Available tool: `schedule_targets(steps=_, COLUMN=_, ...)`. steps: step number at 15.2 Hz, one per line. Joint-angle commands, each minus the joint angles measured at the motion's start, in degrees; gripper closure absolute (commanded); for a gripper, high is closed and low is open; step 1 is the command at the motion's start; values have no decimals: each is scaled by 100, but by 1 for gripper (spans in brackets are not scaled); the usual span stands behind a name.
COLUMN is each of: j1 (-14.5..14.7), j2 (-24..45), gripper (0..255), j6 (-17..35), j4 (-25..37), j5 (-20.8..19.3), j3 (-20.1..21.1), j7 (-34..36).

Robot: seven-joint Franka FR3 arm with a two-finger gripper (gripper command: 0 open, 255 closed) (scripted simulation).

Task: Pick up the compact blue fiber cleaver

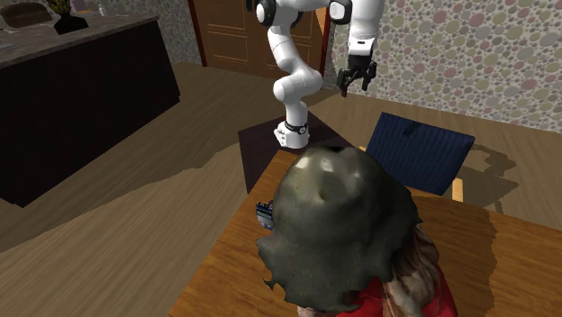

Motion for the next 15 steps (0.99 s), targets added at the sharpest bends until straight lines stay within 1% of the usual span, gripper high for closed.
schedule_targets(steps=1, j1=0, j2=0, gripper=0, j6=0, j4=0, j5=0, j3=0, j7=0)
schedule_targets(steps=8, j1=-422, j2=730, gripper=0, j6=716, j4=-16, j5=-474, j3=-609, j7=-492)
schedule_targets(steps=15, j1=-779, j2=1677, gripper=0, j6=1406, j4=249, j5=-808, j3=-1207, j7=-944)
